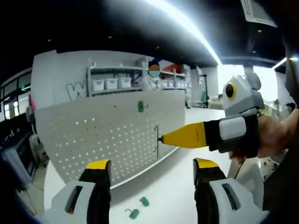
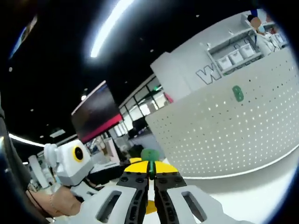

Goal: Insert the hook assembly into the mounting plate slot until the hook locks in place.

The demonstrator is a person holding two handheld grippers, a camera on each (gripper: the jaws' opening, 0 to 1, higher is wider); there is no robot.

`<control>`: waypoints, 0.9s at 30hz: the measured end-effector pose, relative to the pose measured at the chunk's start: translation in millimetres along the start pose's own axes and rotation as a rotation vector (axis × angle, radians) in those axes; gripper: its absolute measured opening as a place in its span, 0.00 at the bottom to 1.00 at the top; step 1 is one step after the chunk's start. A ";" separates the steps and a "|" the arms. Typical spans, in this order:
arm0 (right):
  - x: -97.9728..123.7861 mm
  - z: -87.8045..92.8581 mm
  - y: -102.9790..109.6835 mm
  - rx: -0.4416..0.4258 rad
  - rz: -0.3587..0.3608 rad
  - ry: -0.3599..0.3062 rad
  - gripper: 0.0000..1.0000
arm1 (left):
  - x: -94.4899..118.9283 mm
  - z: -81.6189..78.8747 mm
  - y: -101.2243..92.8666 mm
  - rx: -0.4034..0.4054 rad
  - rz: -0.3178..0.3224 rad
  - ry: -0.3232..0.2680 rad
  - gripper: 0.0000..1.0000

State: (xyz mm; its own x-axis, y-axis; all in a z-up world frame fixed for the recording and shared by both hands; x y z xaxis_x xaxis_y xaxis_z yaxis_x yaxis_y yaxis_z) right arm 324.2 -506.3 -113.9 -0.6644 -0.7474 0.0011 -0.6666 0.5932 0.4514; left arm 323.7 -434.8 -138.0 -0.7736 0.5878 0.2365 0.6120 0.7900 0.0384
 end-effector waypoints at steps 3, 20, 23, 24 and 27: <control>-1.4 -0.8 -0.6 0.030 0.007 -0.002 0.00 | -0.1 -0.7 -1.3 0.033 0.007 -0.017 0.94; -11.5 -21.1 -28.3 0.222 0.096 -0.021 0.00 | -1.5 8.3 2.2 0.042 -0.005 0.016 1.00; -14.1 -27.4 -36.2 0.204 0.128 -0.045 0.00 | -0.5 16.1 12.2 0.060 -0.048 0.052 1.00; -15.1 -28.8 -37.9 0.222 0.137 -0.049 0.00 | -0.3 17.6 14.6 0.069 -0.050 0.051 1.00; -20.9 -32.4 -43.9 0.225 0.148 -0.058 0.00 | 2.4 19.7 19.1 0.083 -0.059 0.050 1.00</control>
Point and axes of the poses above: the point that each gripper's makers call its tool centre point, and the gripper's own axes: x roughly backward along the fingers, y roughly to its left, z roughly out of its underside, the point moved 4 cm from there along x, roughly backward along the fingers, and after that the axes turned 1 degree about y, right-handed, at the moved point
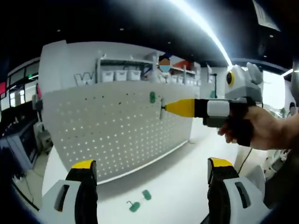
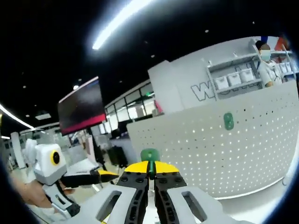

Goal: Insert the hook assembly into the mounting plate slot until the hook locks in place.

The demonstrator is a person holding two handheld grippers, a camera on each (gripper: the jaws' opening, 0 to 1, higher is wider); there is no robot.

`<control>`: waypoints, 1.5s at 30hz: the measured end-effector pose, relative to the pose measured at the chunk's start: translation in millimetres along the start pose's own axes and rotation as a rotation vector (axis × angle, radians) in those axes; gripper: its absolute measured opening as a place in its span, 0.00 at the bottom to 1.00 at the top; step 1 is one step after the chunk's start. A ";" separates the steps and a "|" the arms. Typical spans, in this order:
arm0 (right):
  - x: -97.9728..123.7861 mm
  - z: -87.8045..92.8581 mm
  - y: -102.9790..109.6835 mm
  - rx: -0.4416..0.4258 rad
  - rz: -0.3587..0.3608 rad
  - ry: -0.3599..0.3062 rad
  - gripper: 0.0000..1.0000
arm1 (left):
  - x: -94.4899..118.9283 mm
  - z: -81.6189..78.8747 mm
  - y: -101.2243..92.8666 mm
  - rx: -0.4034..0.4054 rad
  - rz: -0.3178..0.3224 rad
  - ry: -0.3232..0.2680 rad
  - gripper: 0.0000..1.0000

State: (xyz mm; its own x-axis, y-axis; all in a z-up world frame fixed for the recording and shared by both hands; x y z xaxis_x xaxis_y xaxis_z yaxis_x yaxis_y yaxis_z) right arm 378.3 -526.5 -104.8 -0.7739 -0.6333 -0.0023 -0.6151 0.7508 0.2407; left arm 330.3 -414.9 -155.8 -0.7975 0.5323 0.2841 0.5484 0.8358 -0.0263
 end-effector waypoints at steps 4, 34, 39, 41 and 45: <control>-8.2 -1.9 -13.6 0.026 0.030 -0.004 0.00 | 0.4 1.8 3.3 0.003 -0.011 0.006 1.00; -18.4 -34.3 -139.8 0.164 0.330 -0.068 0.00 | -6.5 21.6 23.2 0.047 -0.048 0.074 1.00; -15.7 -40.4 -155.1 0.174 0.367 -0.080 0.00 | -7.8 22.8 23.7 0.047 -0.049 0.080 1.00; -14.9 -42.1 -161.0 0.179 0.379 -0.080 0.00 | -8.2 24.0 23.6 0.046 -0.049 0.087 0.99; -14.4 -46.0 -172.3 0.186 0.405 -0.083 0.00 | -8.9 25.5 25.2 0.050 -0.052 0.090 0.99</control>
Point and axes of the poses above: the point that each gripper's makers call its tool centre point, and the gripper's own axes: x roughly backward along the fingers, y roughly to its left, z roughly out of its underside, the point moved 4 cm from there along x, roughly backward along the fingers, and after that the axes turned 1 degree about y, right-handed, at the moved point
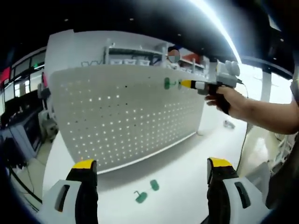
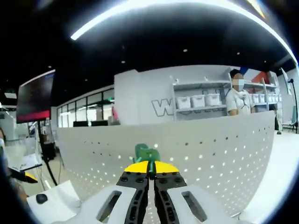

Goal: Insert the hook assembly into the mounting plate slot until the hook locks in place.

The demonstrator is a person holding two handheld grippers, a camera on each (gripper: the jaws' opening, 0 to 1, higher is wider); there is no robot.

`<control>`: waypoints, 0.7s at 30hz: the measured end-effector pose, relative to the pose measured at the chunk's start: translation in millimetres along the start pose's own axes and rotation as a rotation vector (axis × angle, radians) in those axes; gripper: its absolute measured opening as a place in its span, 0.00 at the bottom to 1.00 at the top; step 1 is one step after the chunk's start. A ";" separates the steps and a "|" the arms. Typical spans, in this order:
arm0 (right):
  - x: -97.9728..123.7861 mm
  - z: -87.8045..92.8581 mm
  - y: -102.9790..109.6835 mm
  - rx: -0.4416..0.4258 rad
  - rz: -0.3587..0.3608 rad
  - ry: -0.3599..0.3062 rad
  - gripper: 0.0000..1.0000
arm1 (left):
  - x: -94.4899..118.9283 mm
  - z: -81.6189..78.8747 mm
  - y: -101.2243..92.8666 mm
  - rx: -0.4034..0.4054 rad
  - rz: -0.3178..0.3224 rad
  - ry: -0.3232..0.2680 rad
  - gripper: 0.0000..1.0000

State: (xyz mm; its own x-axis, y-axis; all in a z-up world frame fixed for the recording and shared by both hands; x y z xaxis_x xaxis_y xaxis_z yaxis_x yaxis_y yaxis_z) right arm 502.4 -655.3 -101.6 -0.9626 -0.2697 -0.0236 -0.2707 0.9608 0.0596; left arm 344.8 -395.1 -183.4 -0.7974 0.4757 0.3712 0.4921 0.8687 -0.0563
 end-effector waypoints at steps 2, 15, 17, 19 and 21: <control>-3.9 1.5 -5.1 0.004 0.014 0.003 0.00 | -0.6 1.1 0.0 0.001 0.001 0.005 0.99; -24.2 -3.4 -18.3 0.042 0.059 -0.016 0.00 | 0.2 5.5 3.2 0.000 -0.009 0.025 0.99; -26.7 -3.9 -20.8 0.045 0.067 -0.021 0.00 | 0.3 5.9 4.1 0.004 -0.011 0.025 0.98; -28.0 -1.7 -21.9 0.049 0.073 -0.012 0.00 | 0.1 6.5 4.4 0.007 -0.012 0.027 0.98; -28.2 0.1 -23.5 0.044 0.079 -0.009 0.00 | 0.0 6.9 4.9 0.007 -0.013 0.028 0.98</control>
Point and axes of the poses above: the point that each gripper's makers call its tool centre point, and the gripper's own axes: x roughly backward along the fingers, y roughly to its left, z roughly out of its underside, the point moved 4 cm from there along x, roughly backward along the fingers, and after that the axes turned 1 degree about y, right-handed, at the moved point
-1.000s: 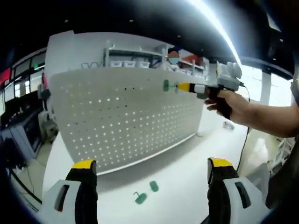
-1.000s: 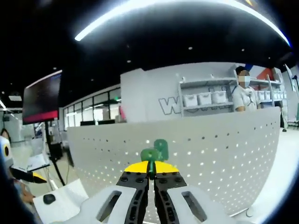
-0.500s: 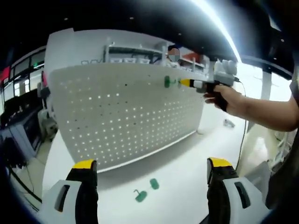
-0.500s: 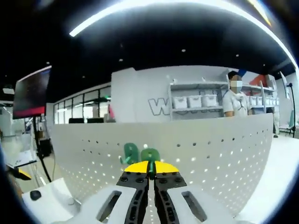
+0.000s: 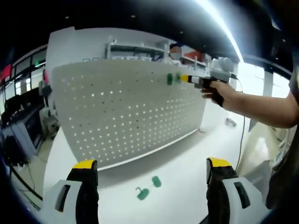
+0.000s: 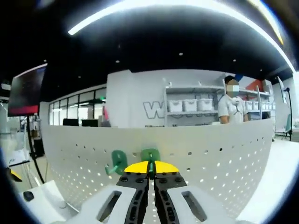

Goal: Insert the hook assembly into the mounting plate slot until the hook locks in place.

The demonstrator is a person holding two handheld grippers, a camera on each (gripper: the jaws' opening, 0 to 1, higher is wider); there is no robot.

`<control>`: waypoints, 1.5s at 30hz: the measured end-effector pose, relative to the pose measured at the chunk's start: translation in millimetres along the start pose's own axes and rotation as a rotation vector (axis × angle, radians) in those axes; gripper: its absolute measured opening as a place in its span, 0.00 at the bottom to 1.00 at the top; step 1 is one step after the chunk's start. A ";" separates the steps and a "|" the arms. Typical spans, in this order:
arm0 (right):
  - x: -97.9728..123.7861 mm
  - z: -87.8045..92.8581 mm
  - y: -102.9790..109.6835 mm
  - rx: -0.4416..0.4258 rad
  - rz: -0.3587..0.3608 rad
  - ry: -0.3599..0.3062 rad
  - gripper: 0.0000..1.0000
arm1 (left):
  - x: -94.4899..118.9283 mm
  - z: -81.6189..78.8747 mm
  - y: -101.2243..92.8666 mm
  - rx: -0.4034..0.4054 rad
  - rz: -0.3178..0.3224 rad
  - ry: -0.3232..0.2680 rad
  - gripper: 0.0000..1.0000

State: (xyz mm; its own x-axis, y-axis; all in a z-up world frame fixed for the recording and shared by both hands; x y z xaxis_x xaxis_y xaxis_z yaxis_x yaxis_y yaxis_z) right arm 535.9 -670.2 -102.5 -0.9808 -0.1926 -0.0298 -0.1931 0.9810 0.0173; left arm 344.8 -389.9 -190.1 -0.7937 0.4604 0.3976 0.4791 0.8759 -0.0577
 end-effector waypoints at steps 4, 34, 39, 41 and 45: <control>-1.2 1.5 -0.7 -0.001 0.004 -0.001 0.00 | 0.1 1.9 1.1 0.007 -0.004 0.001 0.97; 3.6 -4.1 0.8 0.036 0.012 0.055 0.21 | 8.5 8.3 0.6 0.018 0.002 0.010 0.97; 8.2 -3.7 4.0 0.045 -0.007 0.073 0.20 | 9.8 7.1 -1.6 0.010 0.005 0.011 0.97; 12.1 -5.3 5.0 0.047 -0.011 0.074 0.20 | 10.6 7.0 -2.0 0.009 0.006 0.012 0.97; 18.5 -8.1 5.0 0.047 -0.015 0.069 0.21 | 12.7 6.7 -1.6 0.006 0.003 0.012 0.98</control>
State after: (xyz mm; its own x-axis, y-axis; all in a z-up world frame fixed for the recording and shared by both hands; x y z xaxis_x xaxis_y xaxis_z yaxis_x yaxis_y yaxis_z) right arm 516.6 -669.1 -94.9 -0.9775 -0.2071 0.0398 -0.2083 0.9776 -0.0294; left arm 331.4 -384.4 -191.0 -0.7874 0.4616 0.4087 0.4796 0.8751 -0.0645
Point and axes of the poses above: the point that each gripper's makers call its tool centre point, and the gripper's own axes: x roughly backward along the fingers, y roughly to its left, z roughly out of its underside, the point moved 4 cm from there along x, roughly backward along the fingers, and after that the axes turned 1 degree about y, right-handed, at the moved point
